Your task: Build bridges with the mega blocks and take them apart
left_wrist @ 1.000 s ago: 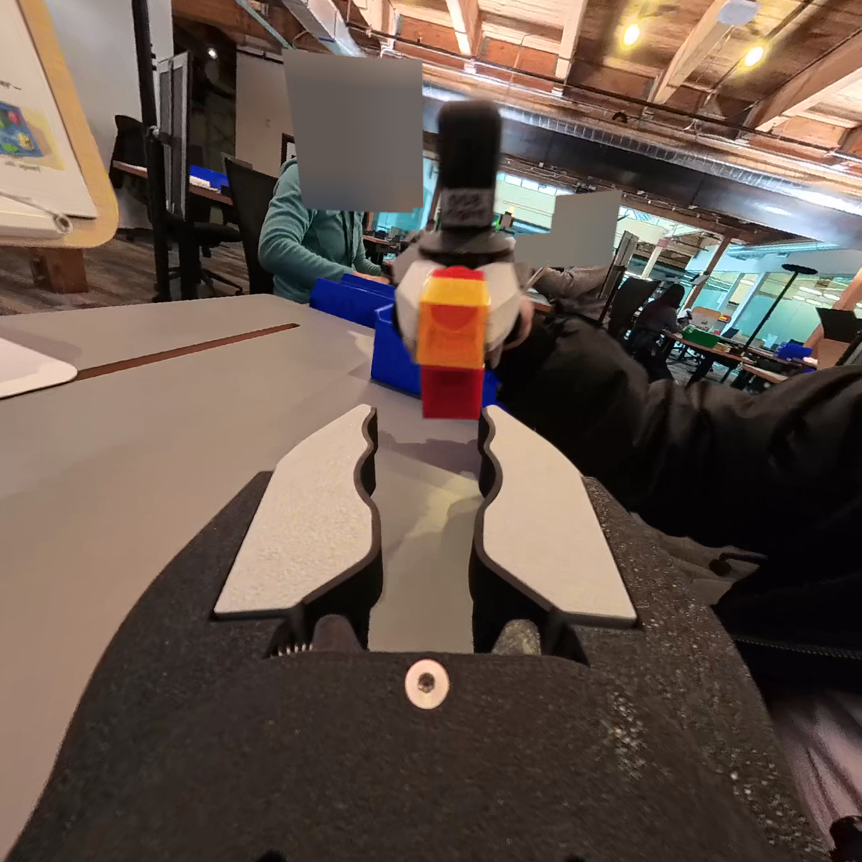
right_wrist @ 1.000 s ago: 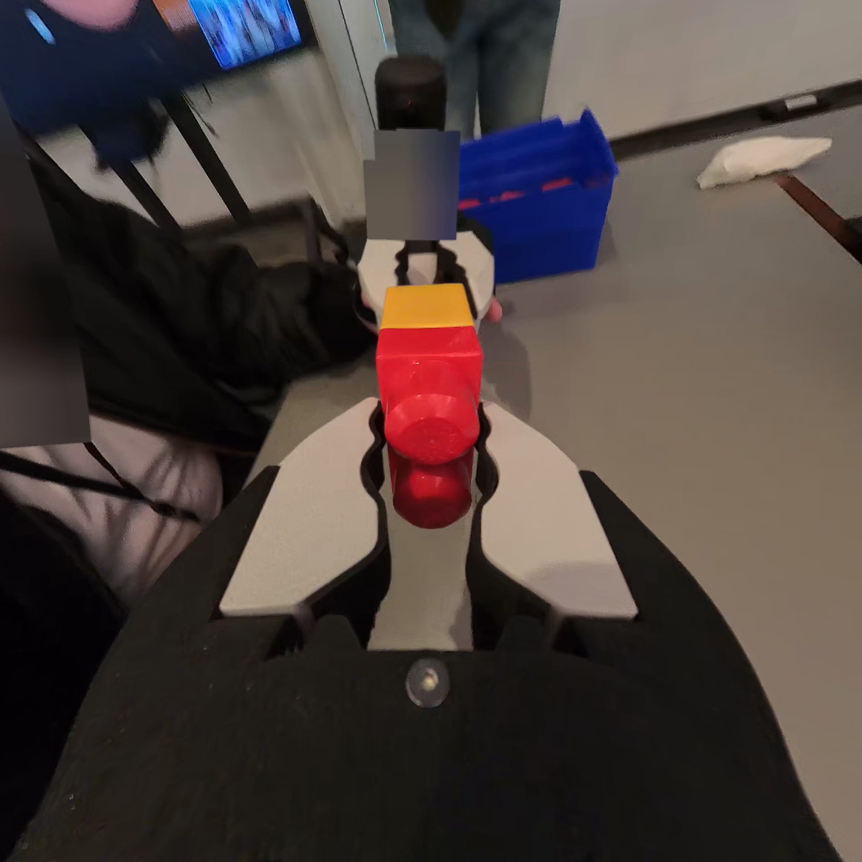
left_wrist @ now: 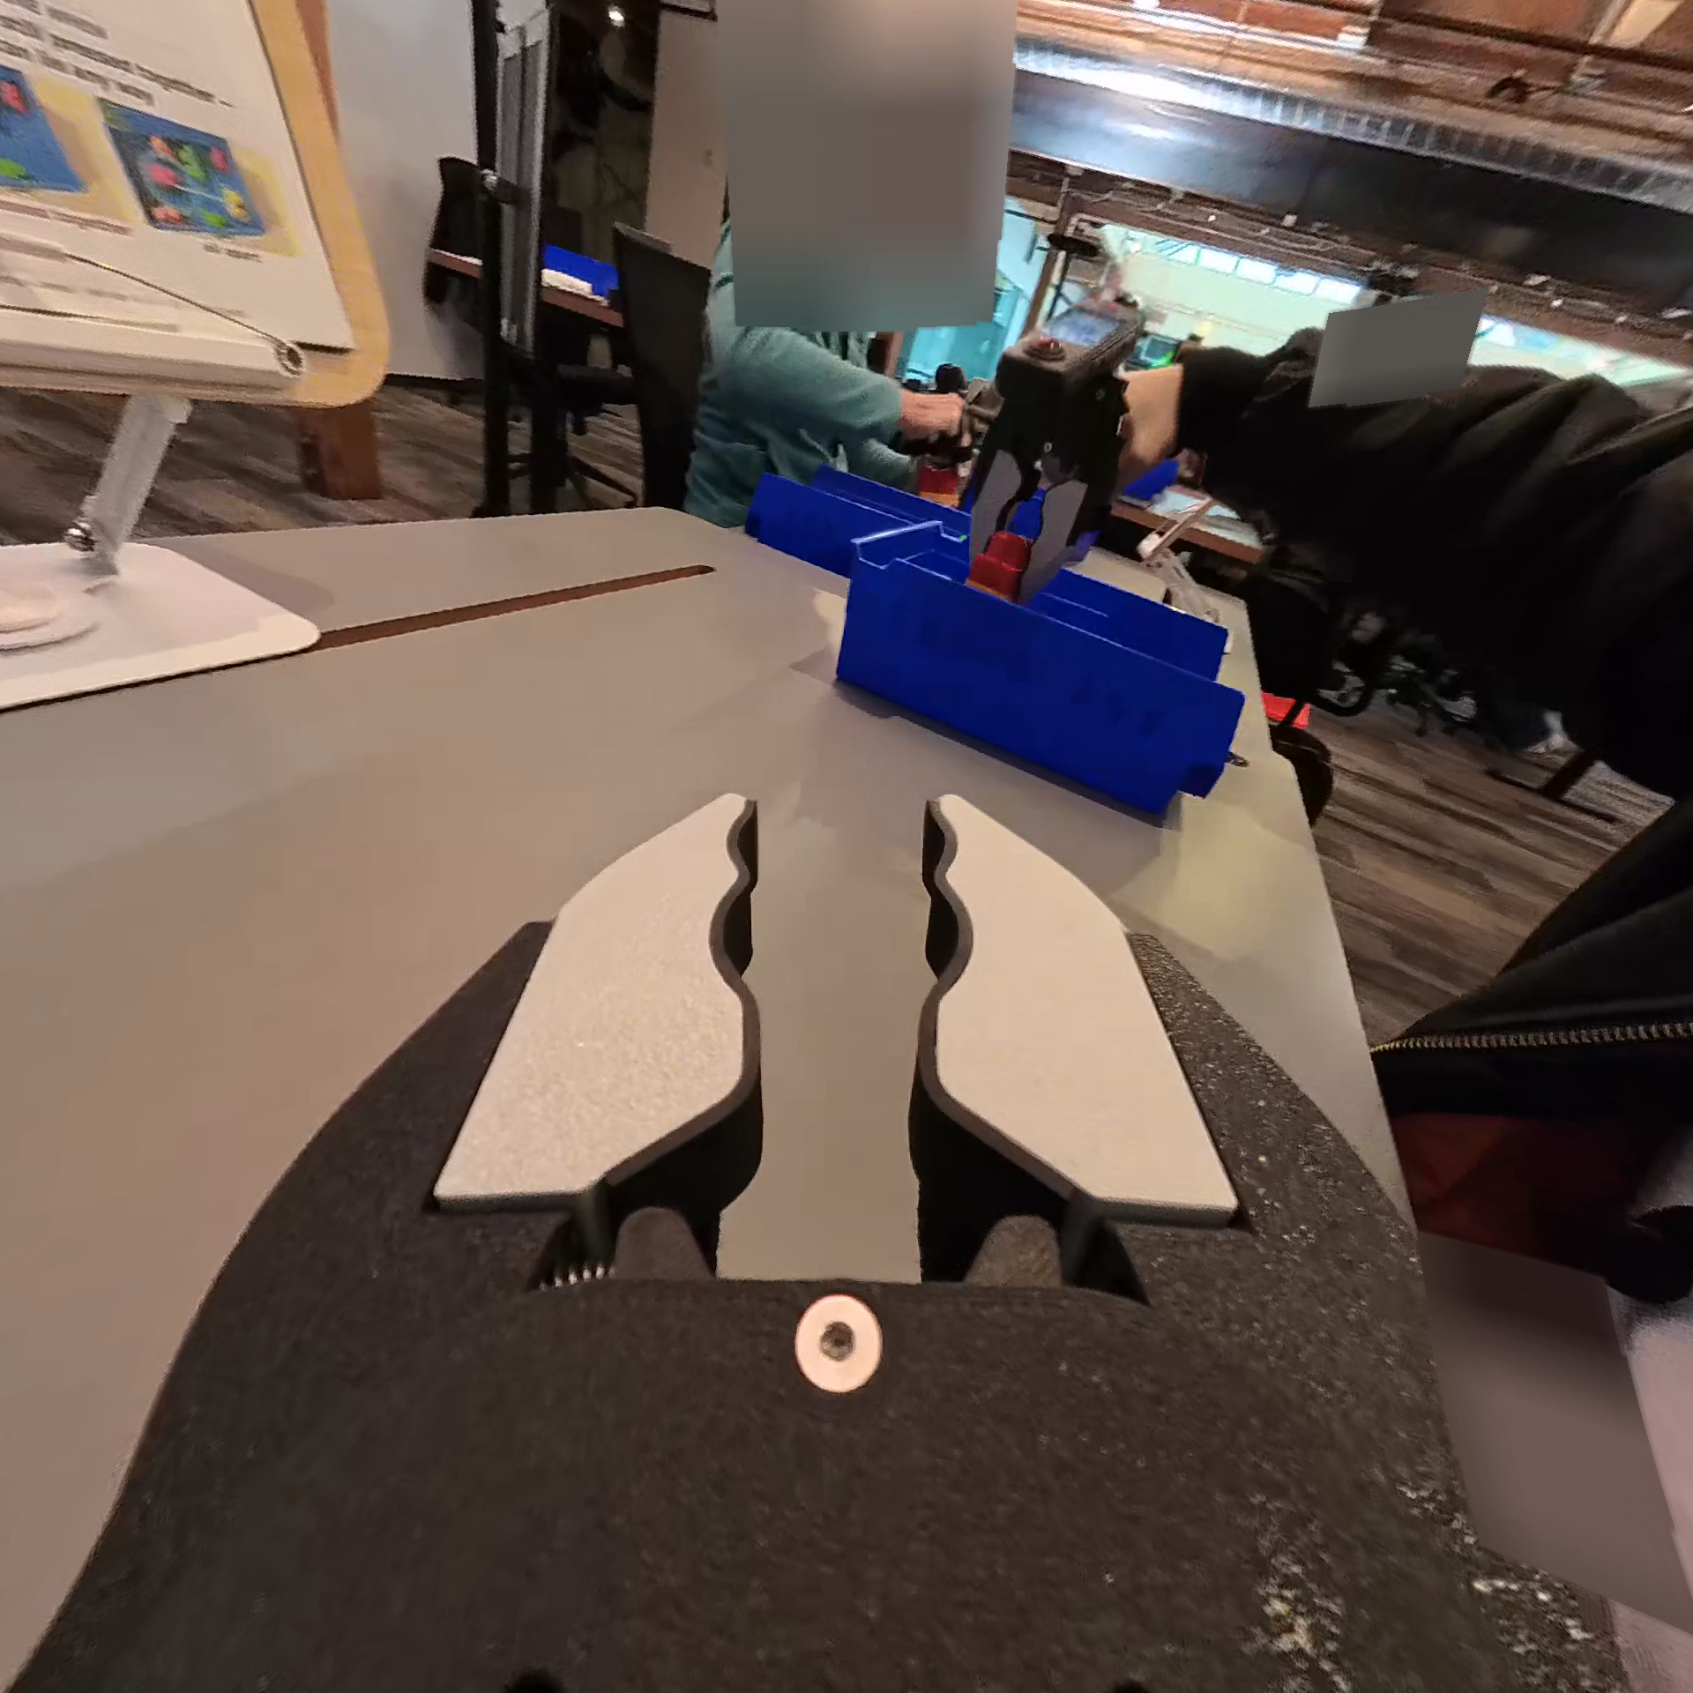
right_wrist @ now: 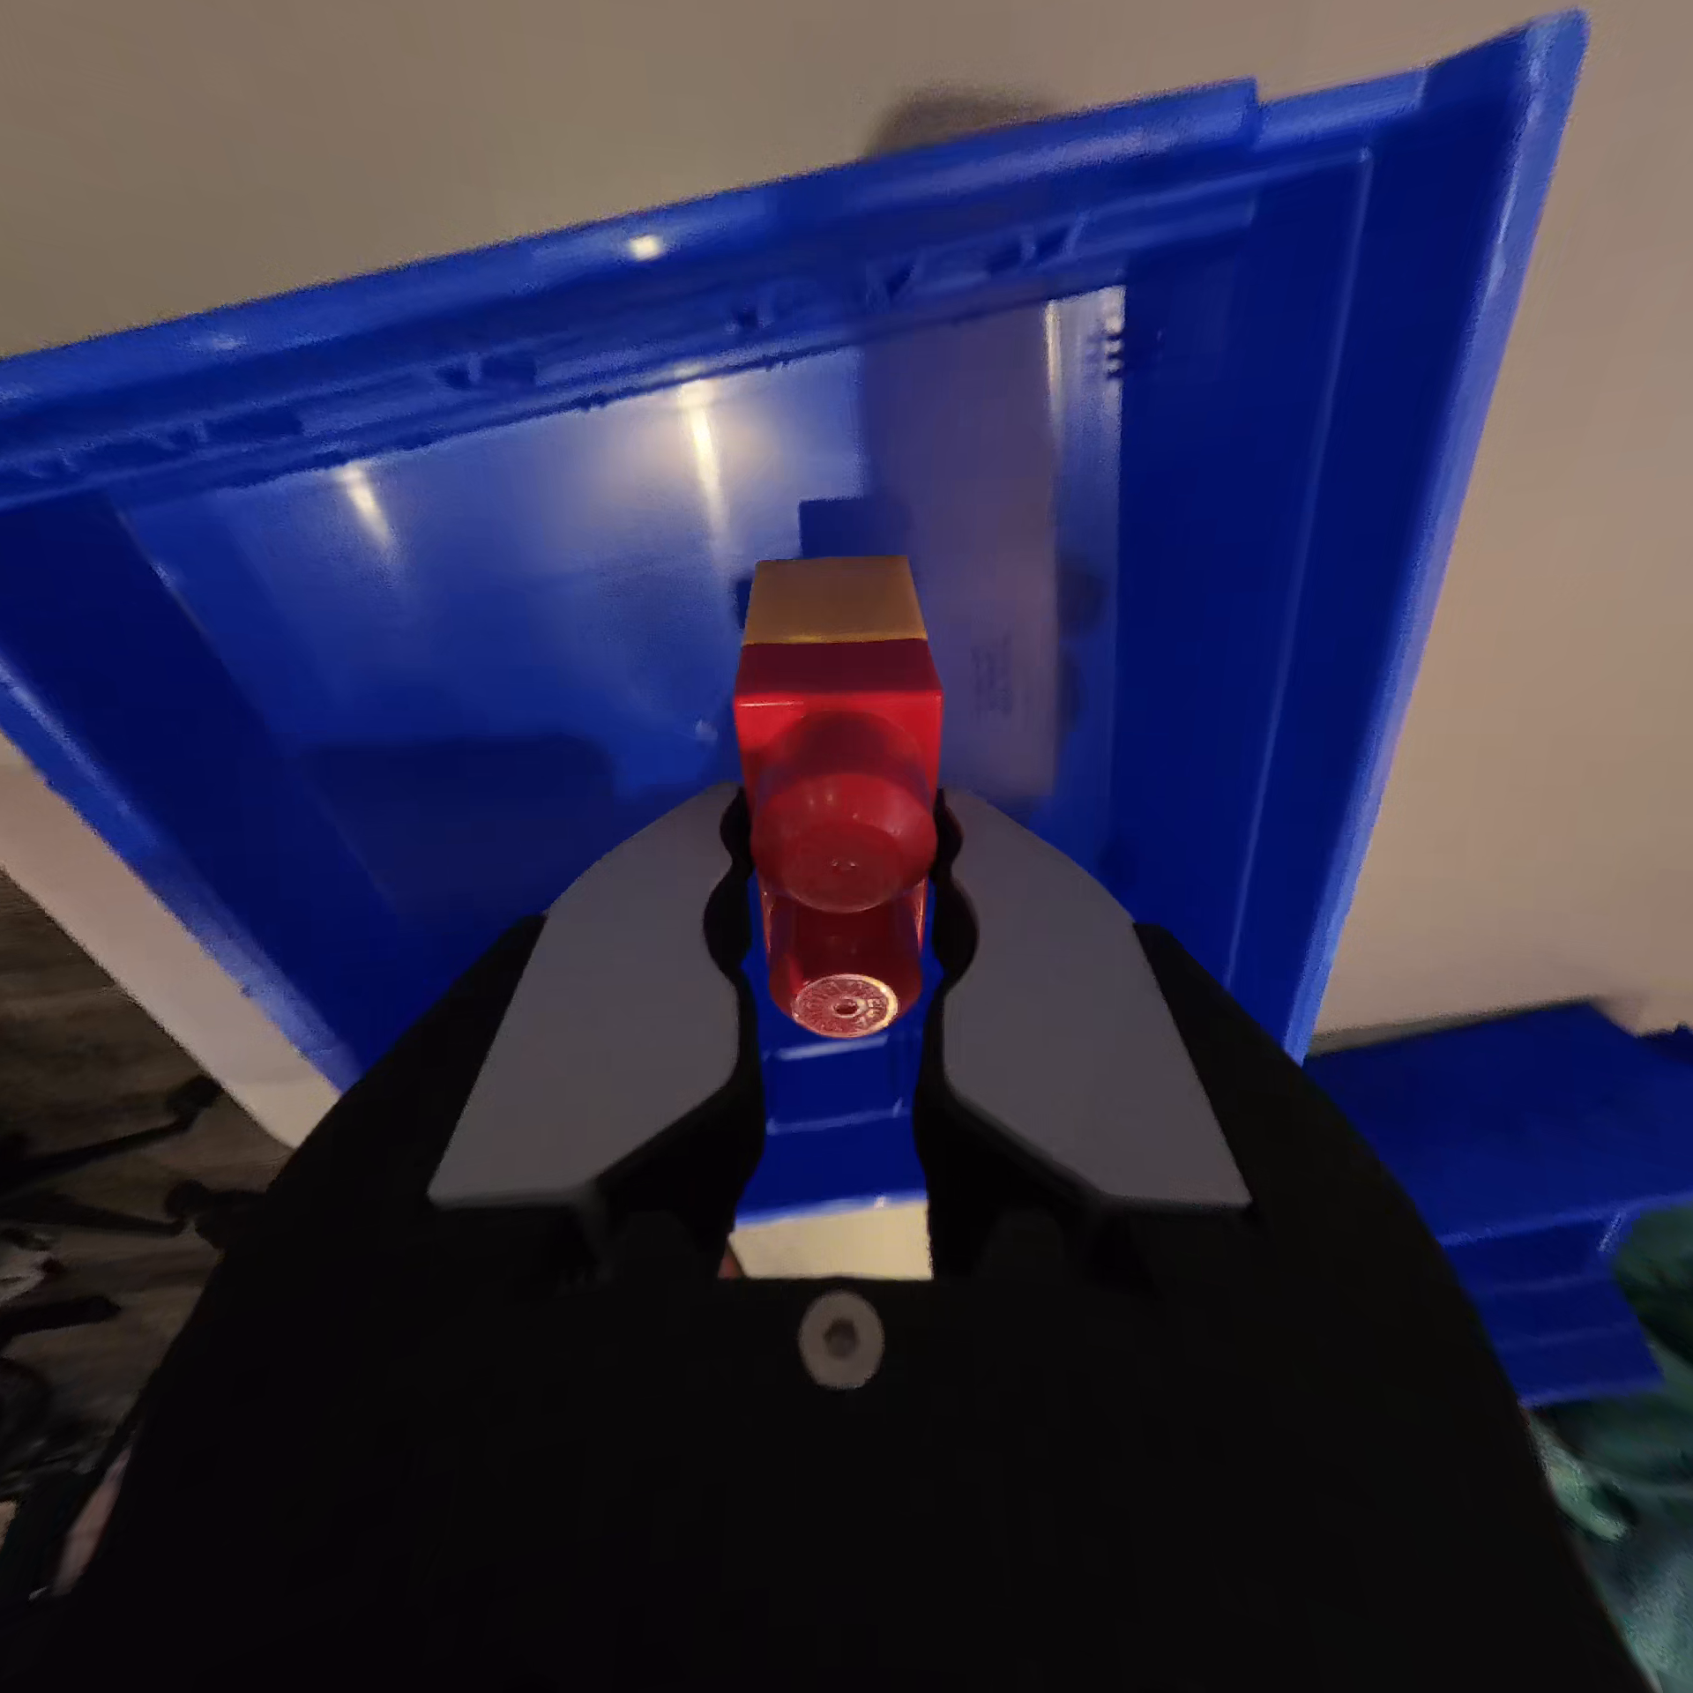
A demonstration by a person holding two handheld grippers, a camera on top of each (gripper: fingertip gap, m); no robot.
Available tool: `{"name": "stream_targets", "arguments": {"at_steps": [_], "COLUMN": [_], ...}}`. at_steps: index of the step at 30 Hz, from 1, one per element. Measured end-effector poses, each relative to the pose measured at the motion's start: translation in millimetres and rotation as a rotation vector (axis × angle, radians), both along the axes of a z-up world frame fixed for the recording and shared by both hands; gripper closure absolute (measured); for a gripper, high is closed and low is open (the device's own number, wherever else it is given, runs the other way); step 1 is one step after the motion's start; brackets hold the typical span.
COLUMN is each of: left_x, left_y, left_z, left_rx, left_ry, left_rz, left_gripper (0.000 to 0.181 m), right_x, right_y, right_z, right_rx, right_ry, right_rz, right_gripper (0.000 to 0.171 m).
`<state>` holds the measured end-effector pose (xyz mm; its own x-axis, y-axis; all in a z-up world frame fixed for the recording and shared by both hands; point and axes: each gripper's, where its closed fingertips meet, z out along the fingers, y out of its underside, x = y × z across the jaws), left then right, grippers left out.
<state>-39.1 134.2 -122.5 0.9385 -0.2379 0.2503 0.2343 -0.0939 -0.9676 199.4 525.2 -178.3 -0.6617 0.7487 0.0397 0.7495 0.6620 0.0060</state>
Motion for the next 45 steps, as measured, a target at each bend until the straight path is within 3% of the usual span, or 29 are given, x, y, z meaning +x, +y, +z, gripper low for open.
{"name": "stream_targets", "arguments": {"at_steps": [7,25,33,39,45], "left_x": [-7,-9,-9,-7,-7], "left_y": [-6,-4,-7,-10,-21], "left_z": [0,-5,-3,-1,10], "left_rx": [-0.058,-0.080,-0.068,-0.059,-0.019], "left_ry": [0.046,0.046,0.039,0.039,0.036], "left_rz": [0.050,0.036,0.039,0.045,0.048], "left_gripper": [0.147,0.148,0.147,0.146,0.146], "right_x": [-28,-43,-41,-42,-22], "right_y": [9,10,10,9,7], "right_z": [-27,-49,-46,-42,2], "right_rx": [-0.014,0.038,0.050,0.057,0.083], "right_ry": [-0.016,-0.041,-0.003,0.034,0.105], "right_rz": [0.093,0.181,0.191,0.165,0.112], "right_gripper": [0.135,0.135,0.134,0.118,0.122]}}
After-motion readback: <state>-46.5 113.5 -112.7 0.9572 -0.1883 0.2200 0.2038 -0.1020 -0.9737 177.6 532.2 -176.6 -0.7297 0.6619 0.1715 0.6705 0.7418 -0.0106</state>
